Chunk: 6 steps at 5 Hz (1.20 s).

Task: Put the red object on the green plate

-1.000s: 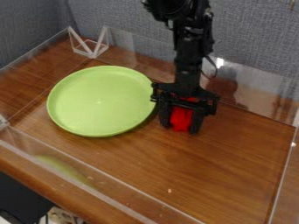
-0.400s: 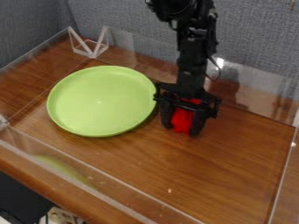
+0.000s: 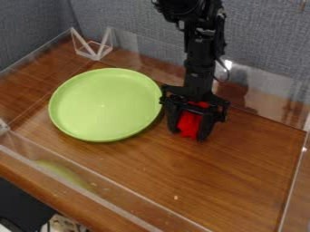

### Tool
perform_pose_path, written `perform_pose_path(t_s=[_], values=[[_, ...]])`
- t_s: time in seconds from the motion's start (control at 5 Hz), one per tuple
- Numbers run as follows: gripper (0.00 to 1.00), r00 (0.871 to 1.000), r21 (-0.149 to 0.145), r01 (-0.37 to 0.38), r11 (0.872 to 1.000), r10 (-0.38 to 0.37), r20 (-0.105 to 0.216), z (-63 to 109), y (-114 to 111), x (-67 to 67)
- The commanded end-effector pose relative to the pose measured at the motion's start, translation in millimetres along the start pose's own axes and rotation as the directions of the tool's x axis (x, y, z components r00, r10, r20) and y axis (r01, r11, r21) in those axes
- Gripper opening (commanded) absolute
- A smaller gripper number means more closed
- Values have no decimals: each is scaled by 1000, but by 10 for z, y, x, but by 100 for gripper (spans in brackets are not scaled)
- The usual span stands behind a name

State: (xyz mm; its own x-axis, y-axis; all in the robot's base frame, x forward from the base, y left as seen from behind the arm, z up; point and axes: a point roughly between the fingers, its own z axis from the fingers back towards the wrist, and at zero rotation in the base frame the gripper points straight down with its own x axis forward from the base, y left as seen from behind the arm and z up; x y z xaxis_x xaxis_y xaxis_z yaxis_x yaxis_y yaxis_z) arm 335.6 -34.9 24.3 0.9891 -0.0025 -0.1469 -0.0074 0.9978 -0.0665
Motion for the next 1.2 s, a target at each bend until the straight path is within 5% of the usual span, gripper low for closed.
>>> perform_pose_path(t_s=[0.0,0.2,0.6,1.0], values=[[0,996,-5,42,999,-42,82,164,105,168],[0,989,6,125,992,-125,77,161,122,162],[0,956,23,286,958,-287,66,154,134,141],[0,926,31,371,928,-372,59,176,194,155]])
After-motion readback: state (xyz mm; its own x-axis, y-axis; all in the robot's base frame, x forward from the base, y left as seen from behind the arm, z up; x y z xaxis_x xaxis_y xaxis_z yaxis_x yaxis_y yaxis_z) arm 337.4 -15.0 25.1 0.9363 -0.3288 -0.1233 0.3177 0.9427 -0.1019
